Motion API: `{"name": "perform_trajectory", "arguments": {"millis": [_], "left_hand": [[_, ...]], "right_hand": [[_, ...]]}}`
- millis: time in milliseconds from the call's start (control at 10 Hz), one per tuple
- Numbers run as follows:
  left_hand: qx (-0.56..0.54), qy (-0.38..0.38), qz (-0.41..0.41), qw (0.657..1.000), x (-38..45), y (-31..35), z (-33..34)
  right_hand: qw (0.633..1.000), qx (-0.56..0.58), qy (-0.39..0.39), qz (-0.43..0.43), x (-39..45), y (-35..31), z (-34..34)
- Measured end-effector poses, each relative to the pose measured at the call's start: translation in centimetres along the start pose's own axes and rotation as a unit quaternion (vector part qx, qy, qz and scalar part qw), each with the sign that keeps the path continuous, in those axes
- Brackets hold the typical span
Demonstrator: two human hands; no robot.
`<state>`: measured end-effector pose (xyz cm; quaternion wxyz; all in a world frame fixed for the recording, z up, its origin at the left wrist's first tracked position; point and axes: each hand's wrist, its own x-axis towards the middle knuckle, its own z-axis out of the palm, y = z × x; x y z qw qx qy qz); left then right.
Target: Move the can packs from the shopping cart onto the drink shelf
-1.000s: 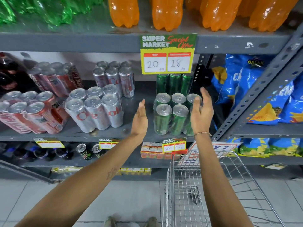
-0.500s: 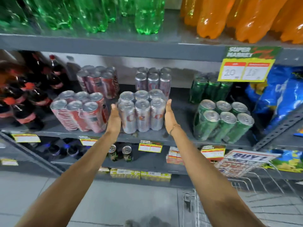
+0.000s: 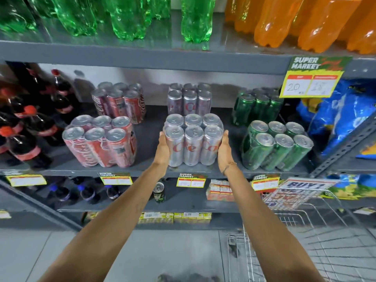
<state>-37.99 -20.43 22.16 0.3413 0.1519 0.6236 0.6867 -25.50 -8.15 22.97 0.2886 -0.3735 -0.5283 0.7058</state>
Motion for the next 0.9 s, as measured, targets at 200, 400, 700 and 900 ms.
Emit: {"name": "perform_trajectory", "arguments": {"millis": [200,400,700,900], "left_hand": [[0.022,-0.004,-0.021,1.0,-0.2,-0.7,-0.6],[0.039,-0.019,-0.019,0.999,-0.7,-0.5,-1.1],[0.031,-0.037,-0.02,0.999,-0.6,-0.1,-1.0],[0.121,0.055,0.04,0.99,-3.3,1.1,-1.3]], "right_hand": [[0.999,-0.023,0.023,0.001,-1.3,0.5,-0.1],[0.999,-0.043,0.033,-0.001,-2.0,0.5,0.0],[0.997,-0.07,0.033,-0.01,-3.0,-0.2,0.2],[0.937,-0.206,0.221,-0.173,-5.7,0.5,-0.1]]}}
